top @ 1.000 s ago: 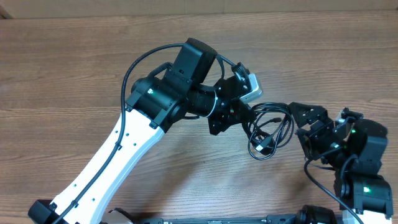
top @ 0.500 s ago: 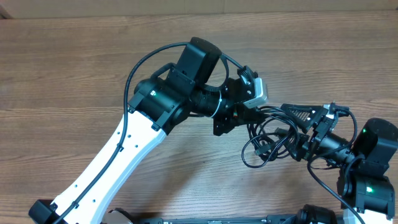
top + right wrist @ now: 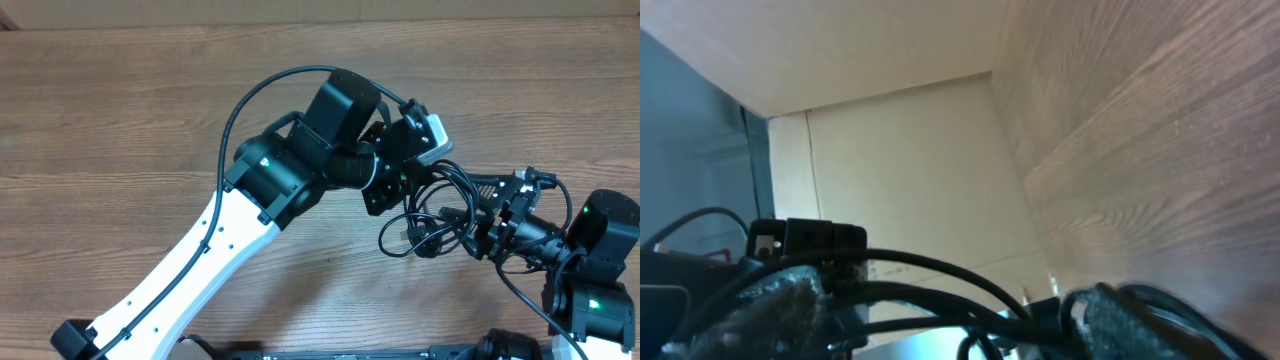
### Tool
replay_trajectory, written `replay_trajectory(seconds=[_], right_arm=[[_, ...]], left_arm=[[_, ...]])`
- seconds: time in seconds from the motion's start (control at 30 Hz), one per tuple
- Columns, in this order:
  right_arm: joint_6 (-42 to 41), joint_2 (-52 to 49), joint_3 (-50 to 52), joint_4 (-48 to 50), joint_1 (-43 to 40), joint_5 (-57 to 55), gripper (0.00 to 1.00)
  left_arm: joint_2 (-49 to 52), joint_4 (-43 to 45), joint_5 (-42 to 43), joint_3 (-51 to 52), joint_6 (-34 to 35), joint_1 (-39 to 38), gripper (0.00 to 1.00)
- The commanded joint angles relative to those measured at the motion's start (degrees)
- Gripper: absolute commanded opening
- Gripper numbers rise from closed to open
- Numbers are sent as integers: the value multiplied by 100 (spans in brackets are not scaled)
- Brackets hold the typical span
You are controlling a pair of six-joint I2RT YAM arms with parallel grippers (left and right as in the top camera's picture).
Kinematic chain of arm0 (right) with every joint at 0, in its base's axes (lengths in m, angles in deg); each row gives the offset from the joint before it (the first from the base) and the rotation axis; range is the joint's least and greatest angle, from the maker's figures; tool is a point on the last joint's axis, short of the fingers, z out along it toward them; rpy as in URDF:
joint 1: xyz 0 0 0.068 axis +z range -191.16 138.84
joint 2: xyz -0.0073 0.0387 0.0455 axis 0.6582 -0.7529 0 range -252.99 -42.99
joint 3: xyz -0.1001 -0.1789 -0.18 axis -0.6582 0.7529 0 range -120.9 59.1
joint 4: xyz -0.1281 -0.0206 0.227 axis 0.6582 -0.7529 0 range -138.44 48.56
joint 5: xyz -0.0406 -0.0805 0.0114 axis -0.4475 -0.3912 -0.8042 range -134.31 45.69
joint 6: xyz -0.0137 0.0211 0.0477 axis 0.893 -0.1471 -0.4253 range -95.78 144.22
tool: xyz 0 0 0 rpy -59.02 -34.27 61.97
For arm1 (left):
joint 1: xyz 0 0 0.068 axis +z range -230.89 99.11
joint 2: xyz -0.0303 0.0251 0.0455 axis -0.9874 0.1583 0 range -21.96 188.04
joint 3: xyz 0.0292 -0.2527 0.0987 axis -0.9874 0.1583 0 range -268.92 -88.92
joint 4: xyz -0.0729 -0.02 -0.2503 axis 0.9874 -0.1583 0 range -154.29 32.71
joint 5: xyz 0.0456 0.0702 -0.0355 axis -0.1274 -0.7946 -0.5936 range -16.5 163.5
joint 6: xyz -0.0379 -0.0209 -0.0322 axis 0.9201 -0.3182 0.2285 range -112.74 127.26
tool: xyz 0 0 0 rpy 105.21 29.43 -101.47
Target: Untangle cables
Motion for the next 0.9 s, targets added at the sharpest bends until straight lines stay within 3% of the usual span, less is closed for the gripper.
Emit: replay_trajectory(seconds=[0.0, 0.1, 0.43, 0.53, 0.6, 0.73, 0.87], right_arm=[[140, -13, -9, 28, 11, 170, 68], [140, -22, -9, 68, 11, 304, 52], [229, -22, -9, 610, 11, 758, 34], [247, -22, -9, 612, 11, 756, 33], [251, -28, -9, 651, 11, 754, 28], [592, -33, -9, 649, 11, 590, 6], [1051, -55, -9, 568, 11, -59, 4]], left_arm=[[-140, 186, -308, -98, 354, -15, 4], [-140, 415, -726, -98, 846, -20, 4], [-140, 662, -743, -98, 1290, -28, 4], [-140, 684, -741, -98, 1311, -96, 4], [-140, 682, -741, -98, 1311, -153, 4], [-140, 680, -737, -98, 1309, -216, 4], [-140, 629, -374, -98, 1292, -216, 4]])
